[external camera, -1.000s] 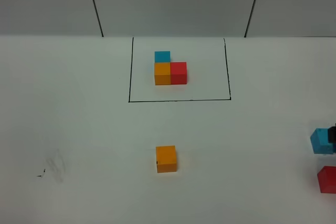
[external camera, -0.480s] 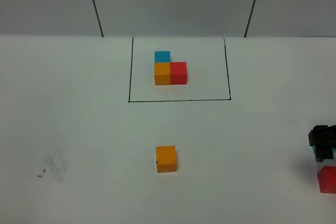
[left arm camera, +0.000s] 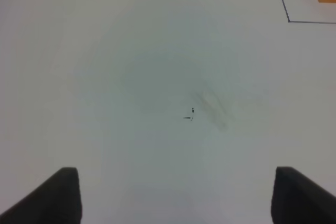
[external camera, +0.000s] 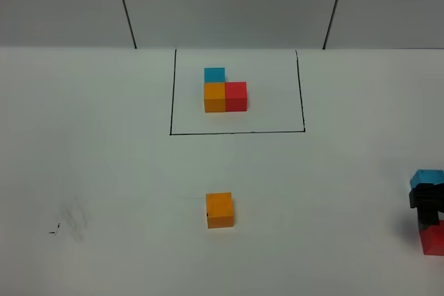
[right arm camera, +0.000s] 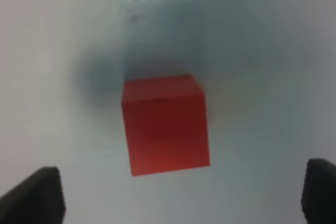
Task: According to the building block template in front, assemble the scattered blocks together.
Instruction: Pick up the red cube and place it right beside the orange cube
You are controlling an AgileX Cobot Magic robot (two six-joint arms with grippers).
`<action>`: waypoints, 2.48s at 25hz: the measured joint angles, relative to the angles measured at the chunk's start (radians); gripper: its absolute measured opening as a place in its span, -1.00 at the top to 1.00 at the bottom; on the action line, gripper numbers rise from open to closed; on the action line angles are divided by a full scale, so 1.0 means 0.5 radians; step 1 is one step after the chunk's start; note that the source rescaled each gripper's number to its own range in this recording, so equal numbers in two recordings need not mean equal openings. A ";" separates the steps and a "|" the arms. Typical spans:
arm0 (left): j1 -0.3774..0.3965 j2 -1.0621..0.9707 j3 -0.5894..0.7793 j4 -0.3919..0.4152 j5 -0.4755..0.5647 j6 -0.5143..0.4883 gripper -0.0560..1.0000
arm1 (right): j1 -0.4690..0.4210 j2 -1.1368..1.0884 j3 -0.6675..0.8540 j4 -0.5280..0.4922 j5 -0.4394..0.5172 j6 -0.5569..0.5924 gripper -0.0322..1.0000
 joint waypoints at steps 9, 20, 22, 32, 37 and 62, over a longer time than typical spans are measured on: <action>0.000 0.000 0.001 0.012 0.000 0.000 -0.29 | 0.000 0.137 0.089 0.009 -0.206 -0.002 -0.63; 0.000 0.000 0.001 0.012 0.000 0.000 -0.29 | 0.000 0.340 0.089 0.009 -0.367 -0.002 -0.54; 0.000 0.000 0.001 0.012 0.000 0.000 -0.29 | 0.000 0.373 0.089 0.009 -0.394 -0.002 -0.53; 0.000 0.000 0.001 0.000 0.000 0.000 -0.29 | 0.000 0.431 0.089 0.009 -0.423 -0.002 -0.33; 0.000 0.000 0.001 0.000 0.000 0.000 -0.29 | 0.000 0.431 0.089 0.009 -0.423 -0.002 0.32; 0.000 0.000 0.002 0.000 0.000 0.000 -0.29 | 0.204 0.068 0.008 -0.030 -0.099 -0.273 0.93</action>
